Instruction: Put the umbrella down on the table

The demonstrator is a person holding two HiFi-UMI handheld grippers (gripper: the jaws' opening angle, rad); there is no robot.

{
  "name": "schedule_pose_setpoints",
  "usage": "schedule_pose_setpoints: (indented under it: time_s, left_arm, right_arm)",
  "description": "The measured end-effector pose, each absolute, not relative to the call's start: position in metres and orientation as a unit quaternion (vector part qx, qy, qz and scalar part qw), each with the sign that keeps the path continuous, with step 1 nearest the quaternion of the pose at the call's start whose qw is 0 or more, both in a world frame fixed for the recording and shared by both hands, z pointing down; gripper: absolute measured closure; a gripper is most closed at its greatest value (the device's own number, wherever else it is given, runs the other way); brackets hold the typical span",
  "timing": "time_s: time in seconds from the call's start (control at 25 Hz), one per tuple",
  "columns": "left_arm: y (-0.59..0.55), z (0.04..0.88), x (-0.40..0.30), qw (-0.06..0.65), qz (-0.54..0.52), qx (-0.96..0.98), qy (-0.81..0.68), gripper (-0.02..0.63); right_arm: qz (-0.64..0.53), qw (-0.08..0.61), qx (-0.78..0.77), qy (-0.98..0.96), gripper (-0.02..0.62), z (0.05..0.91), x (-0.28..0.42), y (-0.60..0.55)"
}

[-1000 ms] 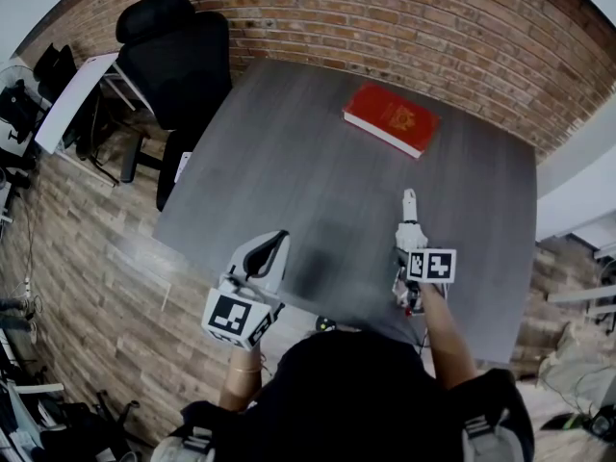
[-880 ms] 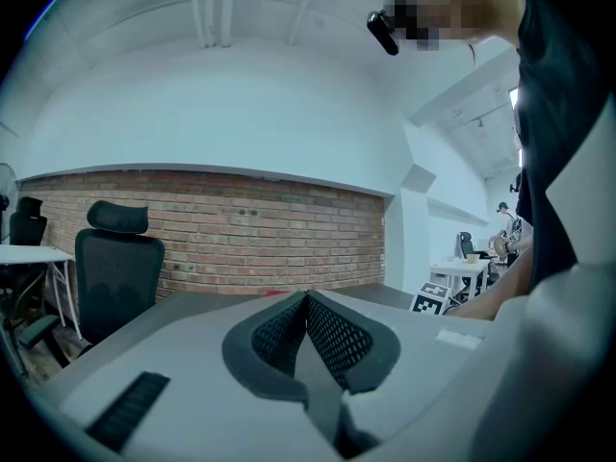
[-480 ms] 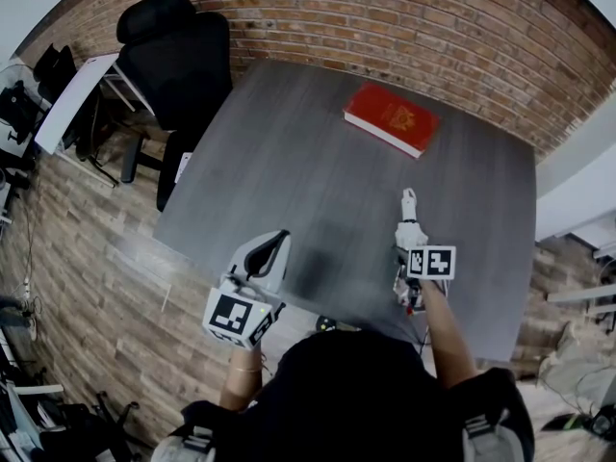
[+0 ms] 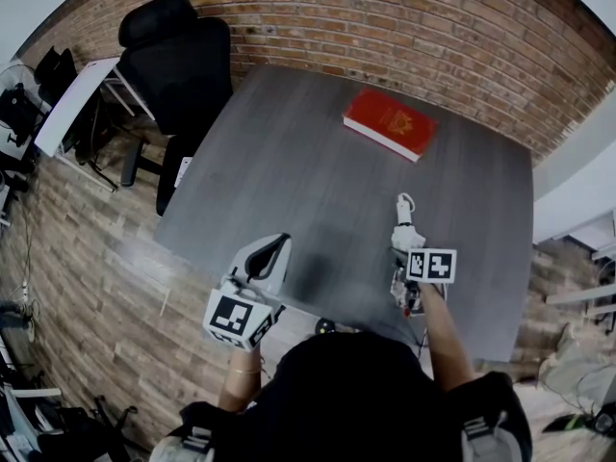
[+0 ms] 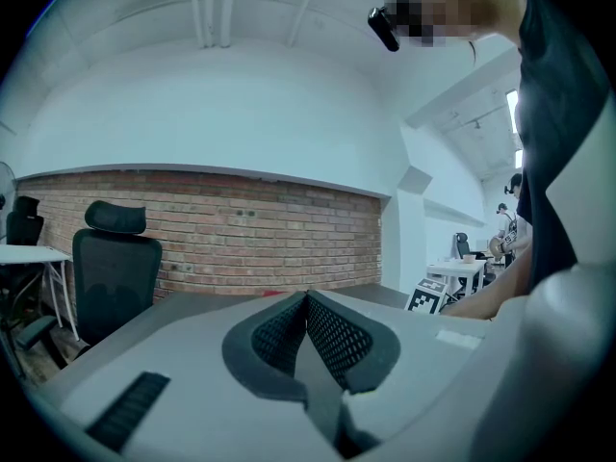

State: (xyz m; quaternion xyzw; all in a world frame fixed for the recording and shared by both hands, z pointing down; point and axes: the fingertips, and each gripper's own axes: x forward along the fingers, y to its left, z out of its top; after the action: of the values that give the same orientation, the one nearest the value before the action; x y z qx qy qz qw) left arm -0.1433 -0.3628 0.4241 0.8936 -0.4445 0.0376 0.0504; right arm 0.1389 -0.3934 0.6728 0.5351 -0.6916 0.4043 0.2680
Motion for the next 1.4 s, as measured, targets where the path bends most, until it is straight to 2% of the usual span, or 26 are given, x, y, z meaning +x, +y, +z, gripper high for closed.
schedule_pose_setpoints:
  time_s: [0.24,0.44,0.8,1.24,1.4]
  left_arm:
    - [-0.362,0.423,-0.141,0.046,0.043,0.898,-0.435,0.603]
    - [-0.359,0.423,-0.134,0.041,0.042,0.906,-0.419,0.603]
    - [-0.357,0.425,-0.119,0.036,0.043,0.919,-0.39,0.603]
    - [-0.358,0.422,-0.102,0.034,0.049,0.927,-0.371,0.603]
    - [-0.357,0.421,-0.1,0.027,0.045,0.929,-0.367,0.603]
  right_arm:
    - [0.373,0.273,0.55,-0.696,0.228,0.659,0.145,-0.391]
    - [0.348,0.251,0.576,-0.696,0.236,0.637,0.153,-0.39]
    - [0.305,0.15,0.626,-0.702,0.364,0.583,0.166,-0.379]
    - [0.231,0.064,0.663,-0.709,0.569,0.519,0.178,-0.359]
    - [0.21,0.049,0.673,-0.708,0.598,0.495,0.178,-0.353]
